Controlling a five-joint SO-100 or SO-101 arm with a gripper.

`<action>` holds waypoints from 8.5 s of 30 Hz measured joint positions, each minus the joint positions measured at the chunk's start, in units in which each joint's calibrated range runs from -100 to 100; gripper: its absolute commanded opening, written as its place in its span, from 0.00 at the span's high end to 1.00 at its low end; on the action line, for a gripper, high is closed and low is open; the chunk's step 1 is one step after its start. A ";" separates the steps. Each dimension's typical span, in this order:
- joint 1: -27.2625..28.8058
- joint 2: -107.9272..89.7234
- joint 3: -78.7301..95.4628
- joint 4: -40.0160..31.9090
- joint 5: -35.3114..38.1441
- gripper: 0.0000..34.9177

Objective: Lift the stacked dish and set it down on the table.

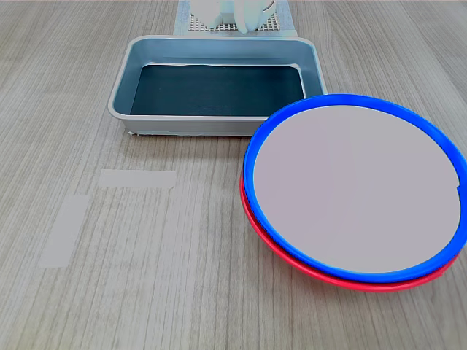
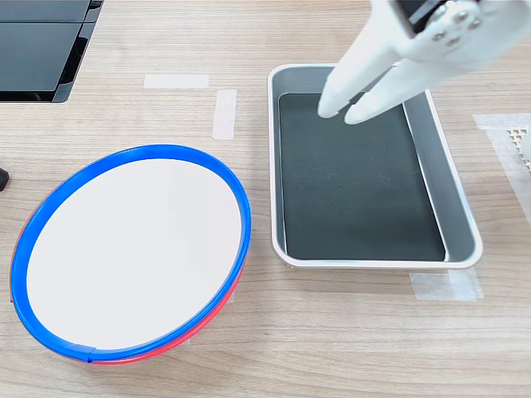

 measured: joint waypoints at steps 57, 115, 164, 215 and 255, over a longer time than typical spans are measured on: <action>-10.97 50.90 -37.11 -2.45 3.71 0.51; -8.58 57.46 -42.29 -13.87 3.52 1.00; 19.65 50.64 -30.31 -21.21 3.96 1.00; 14.25 20.55 -15.15 -4.08 6.15 1.00; 4.16 -53.11 45.37 -8.56 -11.43 0.99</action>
